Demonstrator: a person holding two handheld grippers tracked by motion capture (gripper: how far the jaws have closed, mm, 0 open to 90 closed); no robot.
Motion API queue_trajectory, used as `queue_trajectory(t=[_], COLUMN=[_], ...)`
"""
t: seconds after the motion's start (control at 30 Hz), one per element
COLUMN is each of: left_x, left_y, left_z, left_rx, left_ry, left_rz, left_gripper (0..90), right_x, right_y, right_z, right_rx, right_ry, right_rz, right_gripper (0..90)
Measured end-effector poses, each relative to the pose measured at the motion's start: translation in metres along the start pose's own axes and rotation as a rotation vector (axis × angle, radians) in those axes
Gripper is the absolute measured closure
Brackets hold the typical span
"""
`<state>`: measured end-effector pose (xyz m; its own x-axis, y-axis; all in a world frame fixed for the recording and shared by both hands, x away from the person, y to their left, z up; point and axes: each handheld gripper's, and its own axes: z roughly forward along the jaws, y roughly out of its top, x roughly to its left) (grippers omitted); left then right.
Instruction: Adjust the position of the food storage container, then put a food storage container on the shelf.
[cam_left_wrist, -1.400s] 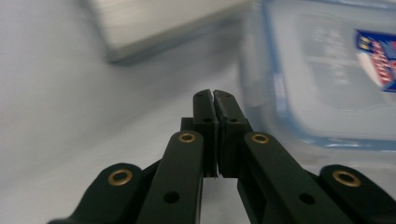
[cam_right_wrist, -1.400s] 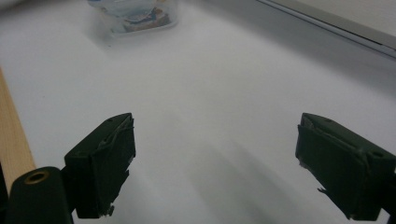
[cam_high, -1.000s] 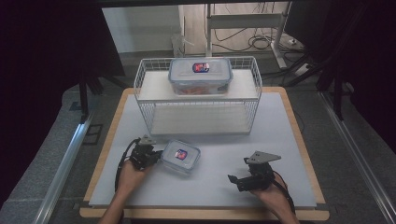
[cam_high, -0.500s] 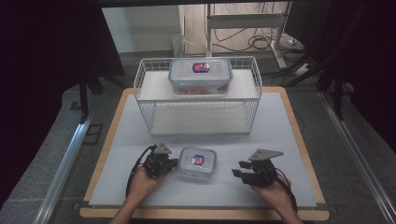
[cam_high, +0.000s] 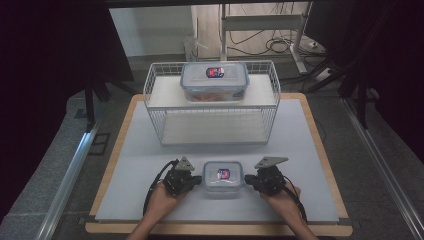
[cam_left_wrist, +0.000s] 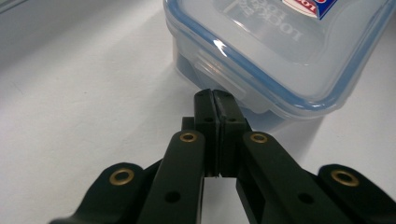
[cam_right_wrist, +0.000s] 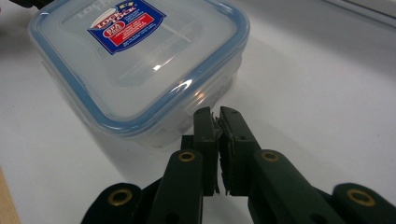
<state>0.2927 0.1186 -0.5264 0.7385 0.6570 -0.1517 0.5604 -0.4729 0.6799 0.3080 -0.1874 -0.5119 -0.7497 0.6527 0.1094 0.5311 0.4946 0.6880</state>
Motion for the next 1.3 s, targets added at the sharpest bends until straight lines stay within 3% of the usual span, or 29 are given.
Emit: queue_trajectory(t=[0.23, 0.37, 0.43, 0.5, 0.53, 0.57, 0.6, 0.63, 0.67, 0.7, 0.77, 0.93, 1.03, 1.2, 1.3], left_x=[-0.001, 0.001, 0.001, 0.001, 0.001, 0.002, 0.002, 0.004, 0.004, 0.007, 0.008, 0.007, 0.008, 0.011, 0.011], left_y=[-0.002, -0.003, -0.008, -0.014, -0.014, -0.02, -0.02, -0.026, -0.026, -0.029, -0.03, -0.029, -0.03, -0.032, -0.032], left_z=[-0.004, -0.013, -0.027, -0.035, -0.035, -0.041, -0.041, -0.046, -0.046, -0.05, -0.051, -0.052, -0.05, -0.049, -0.049], left_rx=[0.005, -0.016, -0.039, -0.05, -0.05, -0.064, -0.064, -0.066, -0.066, -0.07, -0.067, -0.089, -0.089, -0.118, -0.151], left_ry=[0.004, 0.009, 0.05, 0.065, 0.065, 0.099, 0.099, 0.099, 0.099, 0.098, 0.102, 0.112, 0.131, 0.119, 0.117], left_rz=[0.003, -0.005, 0.008, 0.024, 0.024, 0.038, 0.038, 0.034, 0.034, 0.015, 0.025, 0.017, 0.035, 0.044, 0.037], left_gripper=[88.8, 83.8, 73.6, 53.4, 43.5, 35.2, 30.0, 25.4, 22.5, 20.4, 12.0, 9.1, 7.5, 6.3, 4.9], right_x=[0.005, 0.0, -0.005, -0.011, -0.011, -0.014, -0.014, -0.017, -0.017, -0.019, -0.02, -0.018, -0.016, -0.017, -0.015], right_y=[0.0, 0.001, 0.0, -0.003, -0.003, -0.007, -0.007, -0.012, -0.012, -0.016, -0.019, -0.017, -0.018, -0.018, -0.017], right_z=[0.003, -0.006, -0.013, -0.02, -0.02, -0.026, -0.026, -0.029, -0.029, -0.03, -0.03, -0.028, -0.026, -0.026, -0.029], right_rx=[0.015, -0.009, -0.029, -0.048, -0.048, -0.057, -0.057, -0.076, -0.076, -0.09, -0.079, -0.094, -0.086, -0.082, -0.111], right_ry=[-0.006, -0.024, -0.035, -0.031, -0.031, -0.033, -0.033, -0.049, -0.049, -0.047, -0.051, -0.057, -0.055, -0.053, -0.041], right_rz=[-0.024, -0.015, -0.021, -0.022, -0.022, -0.035, -0.035, -0.053, -0.053, -0.055, -0.061, -0.076, -0.078, -0.054, -0.038], right_gripper=[85.8, 79.5, 74.1, 64.9, 64.9, 52.9, 52.9, 38.1, 38.1, 27.6, 23.8, 15.4, 13.4, 12.6, 12.5])
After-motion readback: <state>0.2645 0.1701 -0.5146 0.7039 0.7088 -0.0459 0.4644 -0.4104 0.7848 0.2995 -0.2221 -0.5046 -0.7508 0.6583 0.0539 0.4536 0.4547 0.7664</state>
